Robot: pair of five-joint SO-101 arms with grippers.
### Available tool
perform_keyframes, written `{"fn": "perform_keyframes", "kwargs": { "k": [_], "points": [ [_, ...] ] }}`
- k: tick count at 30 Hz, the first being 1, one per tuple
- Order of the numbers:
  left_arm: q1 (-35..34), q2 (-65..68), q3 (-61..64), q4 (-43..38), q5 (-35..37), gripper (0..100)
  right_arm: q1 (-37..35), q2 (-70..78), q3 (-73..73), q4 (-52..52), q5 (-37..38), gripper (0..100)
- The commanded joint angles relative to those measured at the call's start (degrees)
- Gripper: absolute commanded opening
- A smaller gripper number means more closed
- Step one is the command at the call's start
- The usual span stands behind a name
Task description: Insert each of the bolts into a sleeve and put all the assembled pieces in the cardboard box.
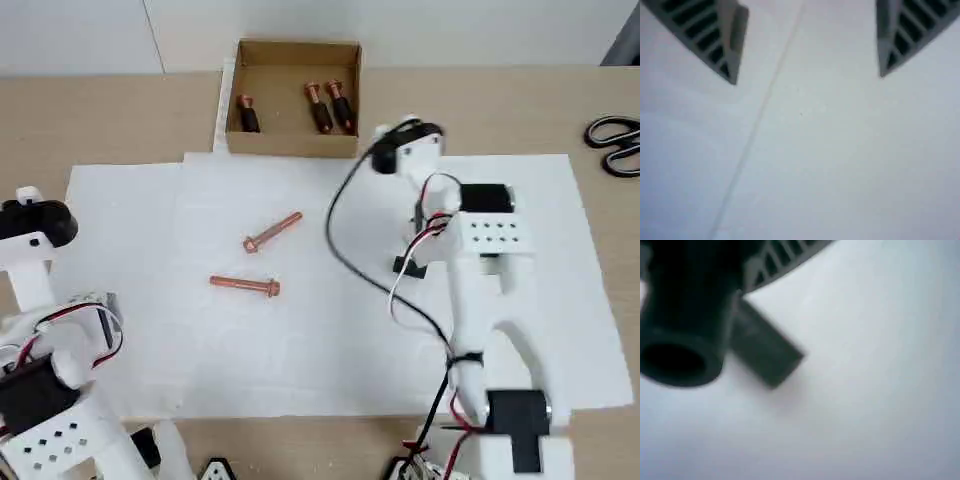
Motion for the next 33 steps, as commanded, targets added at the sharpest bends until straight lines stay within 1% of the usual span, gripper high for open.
{"fn": "perform_keyframes", "kwargs": {
  "k": [1,7,13,17,19,33],
  "points": [
    [0.18,-0.53,-0.22,-0.44,0.0,17,3.38,2.95,-1.93,-4.88,-2.37,0.6],
    [0.26,-0.53,-0.22,-0.44,0.0,17,3.74,9.8,-2.2,-8.4,-2.37,0.6],
    [0.26,-0.53,-0.22,-0.44,0.0,17,3.65,11.91,-2.2,-9.98,-2.37,1.9],
    [0.26,-0.53,-0.22,-0.44,0.0,17,3.65,12.26,-2.2,-9.89,-2.37,10.2],
    [0.26,-0.53,-0.22,-0.44,0.0,17,3.65,12.26,-2.2,-9.89,-2.37,12.5],
    [0.26,-0.53,-0.22,-0.44,0.0,17,3.65,12.26,-3.6,-9.98,-2.37,13.0]
  ]
}}
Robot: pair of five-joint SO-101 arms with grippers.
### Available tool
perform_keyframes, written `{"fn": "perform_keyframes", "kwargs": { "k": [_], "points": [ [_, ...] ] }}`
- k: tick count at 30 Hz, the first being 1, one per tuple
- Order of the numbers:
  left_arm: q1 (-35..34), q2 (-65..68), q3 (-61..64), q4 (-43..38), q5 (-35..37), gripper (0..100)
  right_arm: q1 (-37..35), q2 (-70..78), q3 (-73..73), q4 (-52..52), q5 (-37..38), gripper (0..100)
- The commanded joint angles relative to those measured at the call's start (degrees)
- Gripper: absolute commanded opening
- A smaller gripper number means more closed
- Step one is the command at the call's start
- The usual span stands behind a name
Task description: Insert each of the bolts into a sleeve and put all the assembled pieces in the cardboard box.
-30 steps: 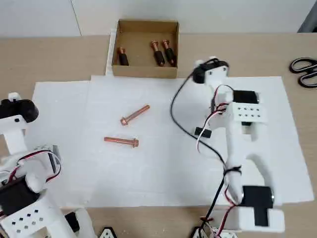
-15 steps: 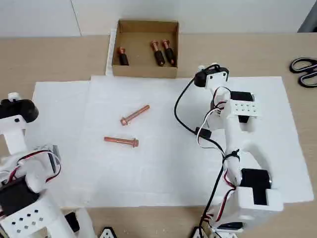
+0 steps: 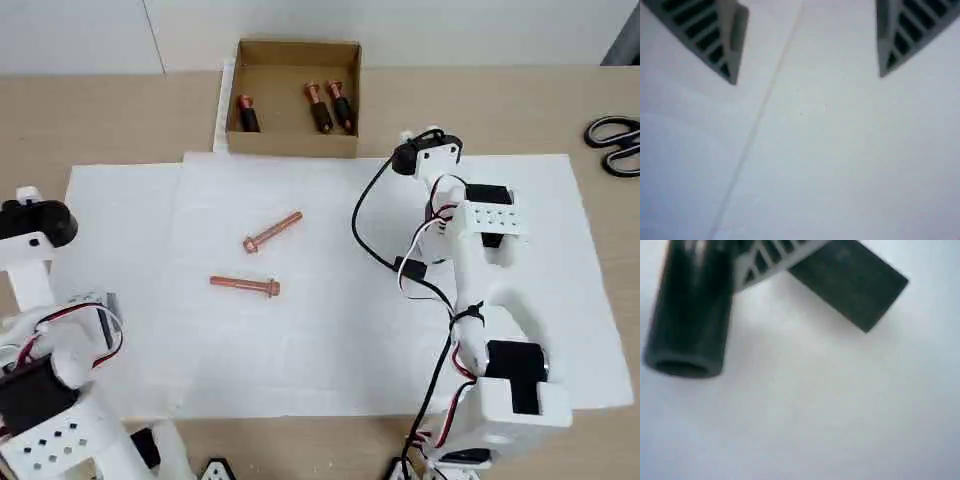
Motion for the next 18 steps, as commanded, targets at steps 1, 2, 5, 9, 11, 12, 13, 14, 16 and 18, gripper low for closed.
{"fn": "perform_keyframes", "kwargs": {
  "k": [1,2,5,9,11,12,13,14,16,18],
  "points": [
    [0.26,-0.53,-0.22,-0.44,0.0,17,0.31,-0.31,-4.04,-0.66,-0.62,13.0],
    [0.26,-0.53,-0.22,-0.44,0.0,17,0.13,-0.22,-4.48,-0.66,-0.62,13.0],
    [0.26,-0.53,-0.22,-0.44,0.0,17,-0.84,0.04,-5.36,-0.66,-0.62,13.0],
    [0.26,-0.53,-0.22,-0.44,0.0,17,-2.07,3.12,-7.12,-0.66,-0.62,13.0],
    [0.26,-0.53,-0.22,-0.44,0.0,17,-2.07,5.32,-8.53,-0.66,-0.7,13.0],
    [0.26,-0.53,-0.22,-0.44,0.0,17,-2.07,6.37,-9.14,-0.66,-0.79,13.0],
    [0.26,-0.53,-0.22,-0.44,0.0,17,-2.07,7.34,-9.85,-0.66,-1.32,13.0],
    [0.26,-0.53,-0.22,-0.44,0.0,17,-1.98,8.31,-10.55,-0.66,-1.76,12.9],
    [0.26,-0.53,-0.22,-0.44,0.0,17,-1.89,9.89,-11.52,-0.48,-1.85,12.9],
    [0.26,-0.53,-0.22,-0.44,0.0,17,-1.8,11.03,-12.22,-0.4,-1.85,12.9]
  ]
}}
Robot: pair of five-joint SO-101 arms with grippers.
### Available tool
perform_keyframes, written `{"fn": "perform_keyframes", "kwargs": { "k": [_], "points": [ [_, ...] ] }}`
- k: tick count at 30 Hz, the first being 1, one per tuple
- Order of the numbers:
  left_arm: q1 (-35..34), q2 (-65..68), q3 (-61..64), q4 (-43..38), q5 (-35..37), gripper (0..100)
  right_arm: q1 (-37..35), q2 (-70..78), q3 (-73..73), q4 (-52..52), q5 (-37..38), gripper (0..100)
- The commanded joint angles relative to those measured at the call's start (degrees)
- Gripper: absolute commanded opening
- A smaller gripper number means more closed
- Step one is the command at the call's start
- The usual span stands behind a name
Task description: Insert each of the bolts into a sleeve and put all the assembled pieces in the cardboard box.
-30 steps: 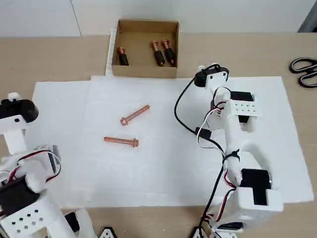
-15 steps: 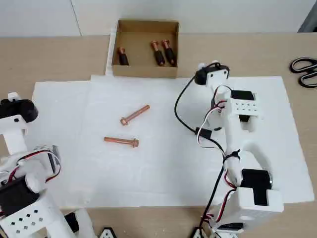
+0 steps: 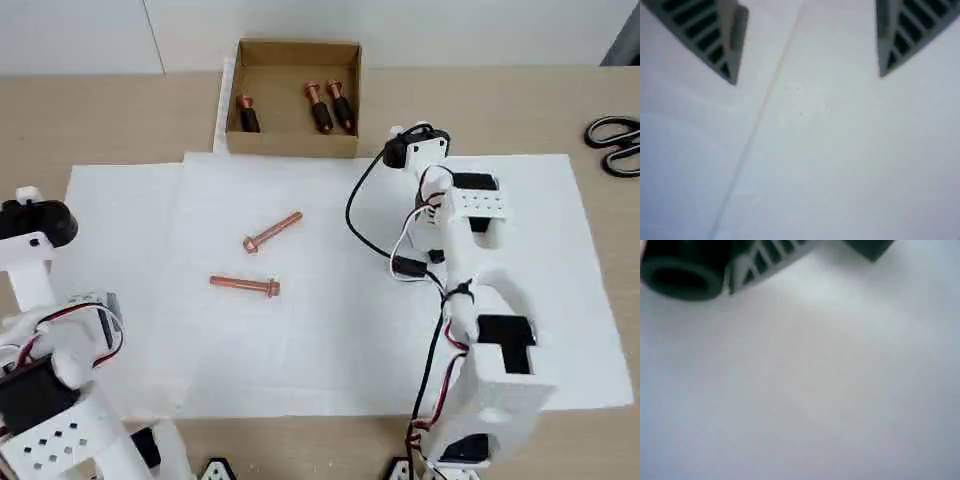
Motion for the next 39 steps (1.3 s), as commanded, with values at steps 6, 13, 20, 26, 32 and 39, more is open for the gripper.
{"fn": "perform_keyframes", "kwargs": {
  "k": [6,13,20,26,32,39],
  "points": [
    [0.26,-0.53,-0.22,-0.44,0.0,17,0.04,3.12,-3.78,-0.57,-0.62,12.8],
    [0.26,-0.53,-0.22,-0.44,0.0,17,1.27,5.85,-3.78,-0.57,-0.53,12.6],
    [0.26,-0.53,-0.22,-0.44,0.0,17,2.24,8.92,-3.78,-0.31,-0.35,12.5],
    [0.26,-0.53,-0.22,-0.44,0.0,17,2.24,9.36,-3.78,-0.13,-0.26,6.9],
    [0.26,-0.53,-0.22,-0.44,0.0,17,2.33,9.27,-3.87,-0.13,-0.44,0.6],
    [0.26,-0.53,-0.22,-0.44,0.0,17,2.42,6.99,-8.09,5.05,-0.62,1.2]
  ]
}}
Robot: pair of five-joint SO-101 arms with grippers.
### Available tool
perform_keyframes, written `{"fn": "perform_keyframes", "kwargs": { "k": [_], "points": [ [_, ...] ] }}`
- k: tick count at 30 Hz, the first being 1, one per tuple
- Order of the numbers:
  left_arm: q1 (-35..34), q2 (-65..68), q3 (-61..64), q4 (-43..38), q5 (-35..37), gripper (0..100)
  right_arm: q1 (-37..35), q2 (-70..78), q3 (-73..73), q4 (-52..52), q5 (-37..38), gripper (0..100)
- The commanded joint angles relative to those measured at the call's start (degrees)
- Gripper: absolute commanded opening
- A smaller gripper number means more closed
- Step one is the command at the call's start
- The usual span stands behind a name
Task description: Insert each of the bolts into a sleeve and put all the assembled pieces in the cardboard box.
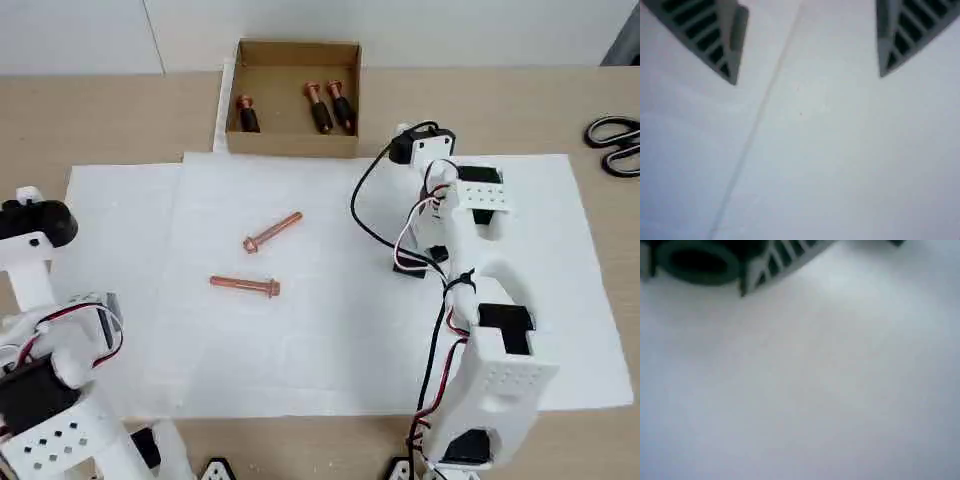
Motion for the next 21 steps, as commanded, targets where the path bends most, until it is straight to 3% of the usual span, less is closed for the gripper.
{"fn": "perform_keyframes", "kwargs": {
  "k": [1,6,15,21],
  "points": [
    [0.26,-0.53,-0.22,-0.44,0.0,17,0.66,-0.22,-1.76,1.89,-0.62,1.6],
    [0.26,-0.53,-0.22,-0.44,0.0,17,0.57,-0.22,-2.02,3.12,-0.62,11.4],
    [0.26,-0.53,-0.22,-0.44,0.0,17,0.57,-0.31,-2.2,3.12,-0.62,12.9],
    [0.26,-0.53,-0.22,-0.44,0.0,17,0.57,-0.4,-2.29,3.12,-0.53,19.1]
  ]
}}
